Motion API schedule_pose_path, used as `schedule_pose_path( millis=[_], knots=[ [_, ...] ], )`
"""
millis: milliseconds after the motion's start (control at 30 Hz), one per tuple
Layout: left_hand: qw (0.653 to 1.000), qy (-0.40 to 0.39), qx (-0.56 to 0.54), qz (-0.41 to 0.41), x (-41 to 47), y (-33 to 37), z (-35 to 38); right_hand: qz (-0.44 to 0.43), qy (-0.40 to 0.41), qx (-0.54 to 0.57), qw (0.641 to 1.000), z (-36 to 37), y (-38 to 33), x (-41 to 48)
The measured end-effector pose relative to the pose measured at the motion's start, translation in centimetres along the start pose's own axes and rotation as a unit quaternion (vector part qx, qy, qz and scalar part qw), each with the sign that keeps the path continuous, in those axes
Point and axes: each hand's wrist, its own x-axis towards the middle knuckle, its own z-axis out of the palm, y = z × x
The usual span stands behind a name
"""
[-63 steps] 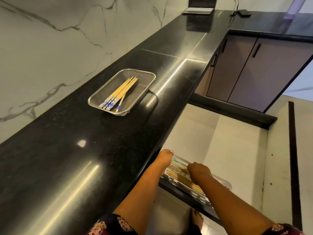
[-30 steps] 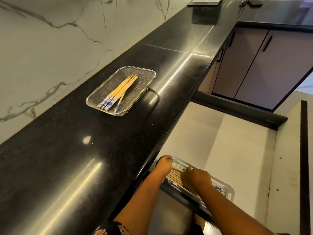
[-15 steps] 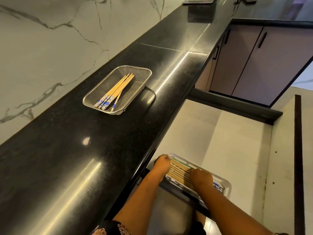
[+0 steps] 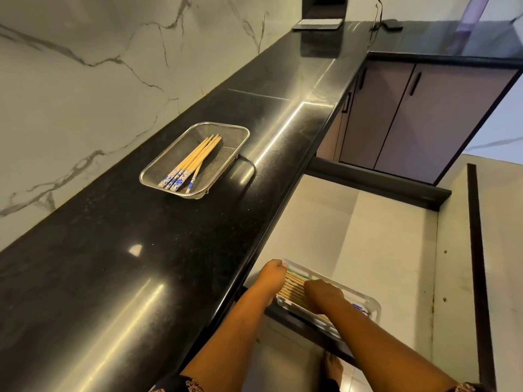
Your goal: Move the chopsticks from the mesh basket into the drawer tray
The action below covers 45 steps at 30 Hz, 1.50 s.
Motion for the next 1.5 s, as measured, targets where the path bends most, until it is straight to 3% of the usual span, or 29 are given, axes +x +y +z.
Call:
schedule_pose_path(
  millis=[100, 333, 567, 700, 800, 1267, 1500],
  knots=[
    [0.999, -0.008, -0.034, 0.033, -1.5, 1.3, -1.1, -0.016, 0.026, 0.067, 0.997, -2.2, -2.9, -0.8],
    [0.967, 0.036, -0.229, 0.107, -4.7, 4.2, -8.7, -0.096, 0.194, 0.210, 0.954, -8.5, -9.9, -4.5],
    [0.918, 0.116, -0.368, 0.094, -6.5, 4.2, -18.1, -0.188, 0.232, 0.315, 0.901, -13.7, -16.7, -7.0],
    [0.899, 0.157, -0.397, 0.091, -6.1, 4.5, -21.8, -0.224, 0.213, 0.366, 0.878, -16.5, -20.1, -6.4],
    [0.892, 0.180, -0.404, 0.089, -5.2, 4.9, -23.9, -0.220, 0.154, 0.397, 0.878, -18.5, -22.0, -5.1],
    [0.903, 0.242, -0.348, 0.067, 1.3, 9.9, -28.7, -0.167, 0.015, 0.544, 0.822, -23.6, -25.6, 4.4],
    [0.933, 0.249, -0.252, 0.058, 4.0, 11.0, -29.9, -0.125, 0.033, 0.495, 0.860, -23.6, -27.2, 8.0]
  ],
)
